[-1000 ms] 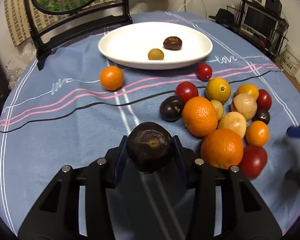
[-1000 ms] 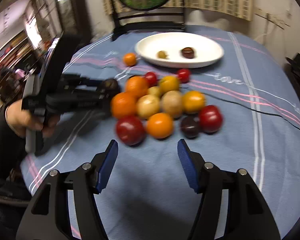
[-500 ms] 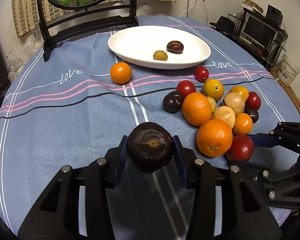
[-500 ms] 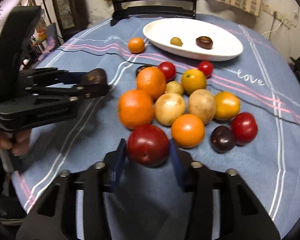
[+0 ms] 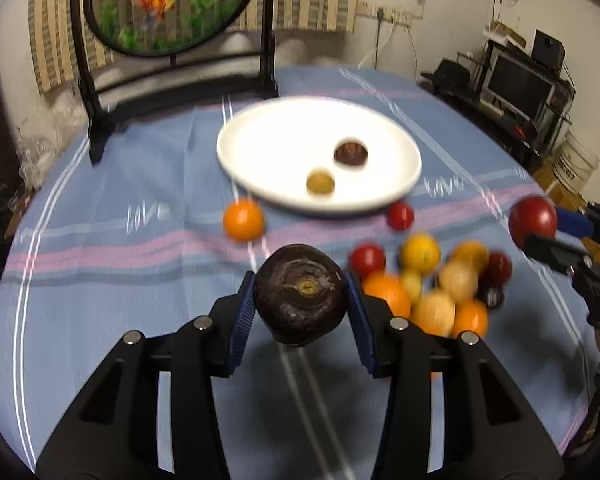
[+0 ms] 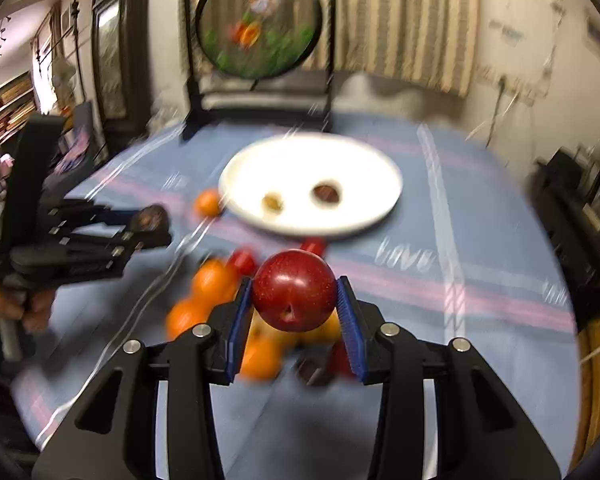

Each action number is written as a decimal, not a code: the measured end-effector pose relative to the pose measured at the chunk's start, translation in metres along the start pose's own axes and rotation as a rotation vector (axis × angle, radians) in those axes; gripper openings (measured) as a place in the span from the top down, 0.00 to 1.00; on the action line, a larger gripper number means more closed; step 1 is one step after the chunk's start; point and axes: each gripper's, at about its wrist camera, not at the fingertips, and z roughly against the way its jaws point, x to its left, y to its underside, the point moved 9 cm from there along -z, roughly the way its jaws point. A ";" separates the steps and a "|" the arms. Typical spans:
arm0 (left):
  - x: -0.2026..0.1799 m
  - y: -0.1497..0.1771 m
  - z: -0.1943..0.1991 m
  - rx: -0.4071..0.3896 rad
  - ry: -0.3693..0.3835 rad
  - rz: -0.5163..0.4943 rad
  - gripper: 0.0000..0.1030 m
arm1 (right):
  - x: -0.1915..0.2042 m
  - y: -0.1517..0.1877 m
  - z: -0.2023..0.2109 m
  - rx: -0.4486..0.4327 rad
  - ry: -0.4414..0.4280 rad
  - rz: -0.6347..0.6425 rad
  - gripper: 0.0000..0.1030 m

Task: Organize fruits
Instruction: 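Grasp a large dark plum with the left tool while the right tool grasps a red tomato, then lower both fruits onto the white plate and open both tools, then grasp an orange with the left tool while the right tool grasps a small dark plum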

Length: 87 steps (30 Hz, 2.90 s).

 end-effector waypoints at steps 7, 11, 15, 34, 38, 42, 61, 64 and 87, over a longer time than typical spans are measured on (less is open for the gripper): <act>0.011 -0.056 -0.046 -0.017 -0.037 0.072 0.56 | -0.025 -0.042 -0.073 0.007 -0.001 -0.013 0.59; 0.021 -0.068 -0.076 0.020 -0.064 0.084 0.56 | -0.030 -0.044 -0.109 0.066 -0.004 -0.010 0.60; 0.028 -0.075 -0.097 0.040 -0.075 0.087 0.56 | -0.030 -0.044 -0.132 0.108 0.000 0.022 0.60; 0.019 -0.059 -0.064 -0.007 -0.052 0.093 0.28 | -0.049 -0.031 -0.102 0.098 0.012 -0.049 0.50; 0.003 -0.039 -0.041 -0.009 -0.028 0.052 0.26 | -0.056 -0.010 -0.071 0.093 0.025 -0.068 0.44; -0.014 -0.013 -0.022 -0.004 0.010 0.042 0.24 | -0.059 0.014 -0.042 0.087 0.035 -0.099 0.41; -0.074 0.071 -0.015 0.110 0.084 -0.057 0.38 | -0.039 0.087 0.000 0.135 0.001 -0.159 0.41; -0.078 0.074 -0.024 0.134 0.119 -0.061 0.55 | -0.037 0.088 -0.001 0.142 -0.005 -0.157 0.41; -0.047 0.082 -0.007 0.122 0.094 -0.003 0.56 | 0.000 0.101 -0.032 0.280 -0.068 -0.067 0.47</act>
